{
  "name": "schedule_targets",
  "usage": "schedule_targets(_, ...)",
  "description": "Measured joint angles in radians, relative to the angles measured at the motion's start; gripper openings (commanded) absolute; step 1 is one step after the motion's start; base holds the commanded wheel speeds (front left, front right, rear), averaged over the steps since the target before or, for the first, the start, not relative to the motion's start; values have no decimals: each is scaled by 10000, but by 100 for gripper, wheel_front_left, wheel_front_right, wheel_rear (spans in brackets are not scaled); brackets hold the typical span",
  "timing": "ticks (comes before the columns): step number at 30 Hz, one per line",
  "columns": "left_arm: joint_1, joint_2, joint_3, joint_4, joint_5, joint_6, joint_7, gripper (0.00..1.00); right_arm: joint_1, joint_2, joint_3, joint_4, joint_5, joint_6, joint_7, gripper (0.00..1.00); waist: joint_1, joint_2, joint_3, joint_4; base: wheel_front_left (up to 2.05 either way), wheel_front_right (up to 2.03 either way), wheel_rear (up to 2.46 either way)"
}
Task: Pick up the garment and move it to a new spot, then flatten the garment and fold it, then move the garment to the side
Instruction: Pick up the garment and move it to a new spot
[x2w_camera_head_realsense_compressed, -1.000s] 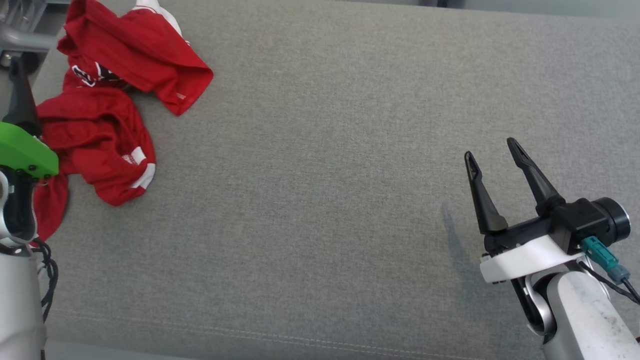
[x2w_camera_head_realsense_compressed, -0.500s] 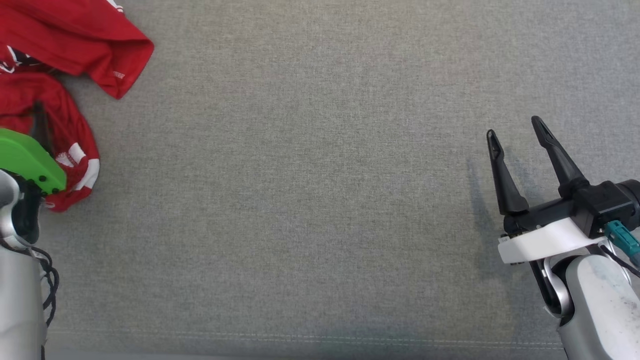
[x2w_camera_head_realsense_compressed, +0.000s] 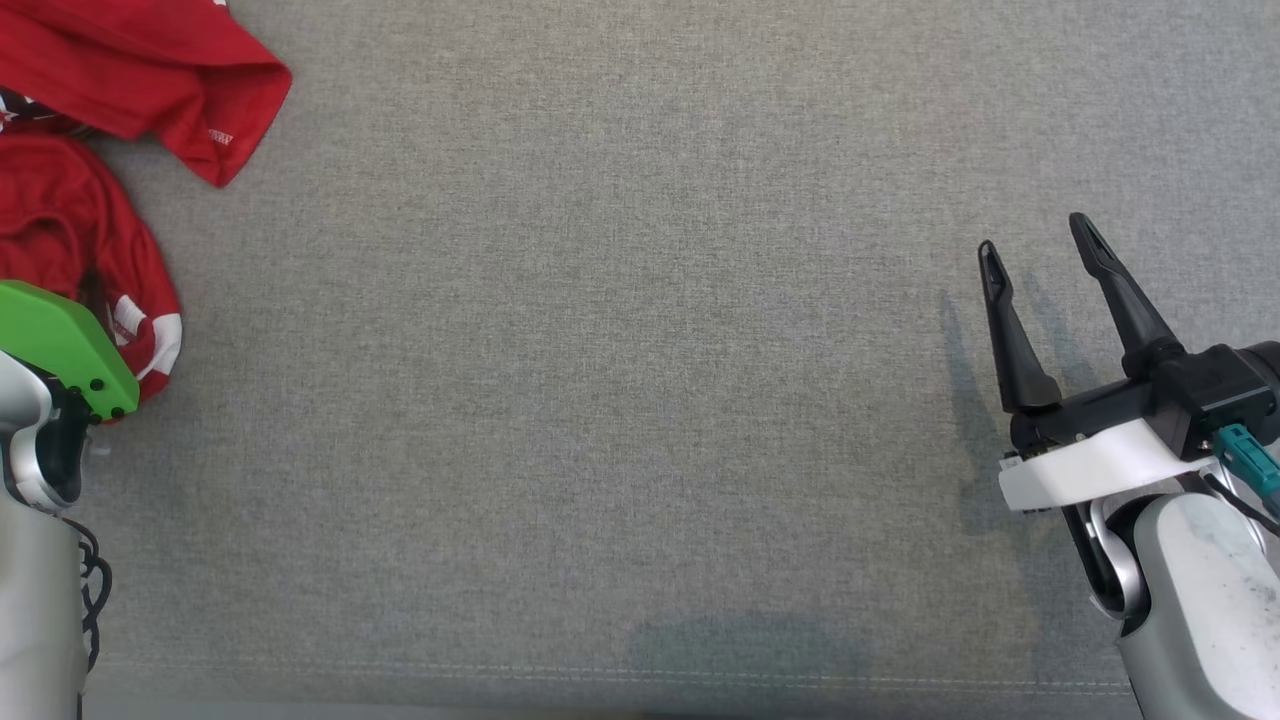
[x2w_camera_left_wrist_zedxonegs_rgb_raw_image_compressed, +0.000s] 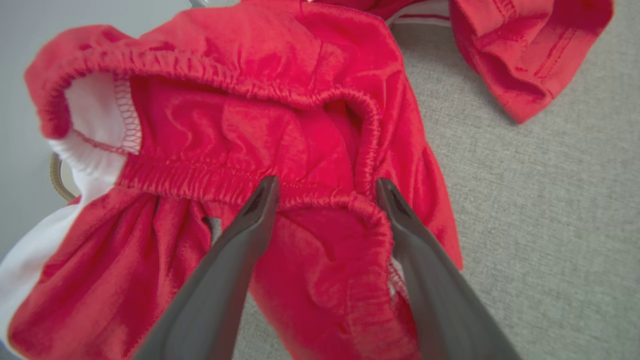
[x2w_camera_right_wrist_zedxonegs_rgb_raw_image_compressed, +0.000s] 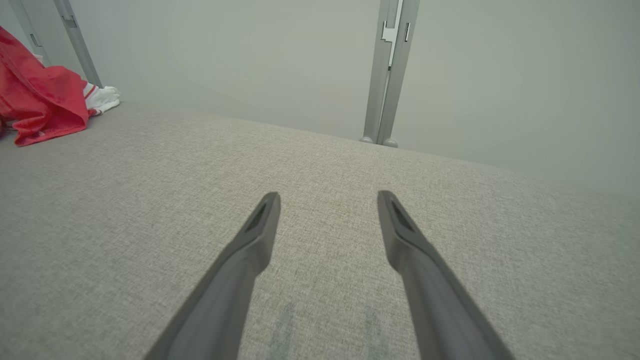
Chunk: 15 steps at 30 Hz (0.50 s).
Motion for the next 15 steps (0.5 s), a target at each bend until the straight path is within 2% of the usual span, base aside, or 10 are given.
schedule_targets(2,-7,-23,-12,88,0,67,-12,100,-48,4,12,36,0,0,-12,100,0,0,-5,5,0,0,0)
schedule_targets(3,-25,-36,-12,130,0,69,-15,81,-59,4,12,56,0,0,-12,100,0,0,-12,7,0,0,0)
schedule_targets(4,-53,-61,-19,211,8,73,-61,45,-59,2,6,102,0,0,-13,100,0,0,-25,10,0,0,0)
schedule_targets(5,-92,-98,-77,301,40,71,-155,0,-59,0,-6,174,0,0,-15,100,0,0,-48,15,0,0,0)
schedule_targets(11,-331,-531,-224,387,-17,-123,-1066,0,-68,-2,-127,341,4,-4,-21,100,0,0,-397,96,0,0,0)
schedule_targets(15,-603,-717,-188,268,-207,-408,-1659,0,-113,23,-155,426,44,-12,-21,100,0,0,-709,177,0,0,0)
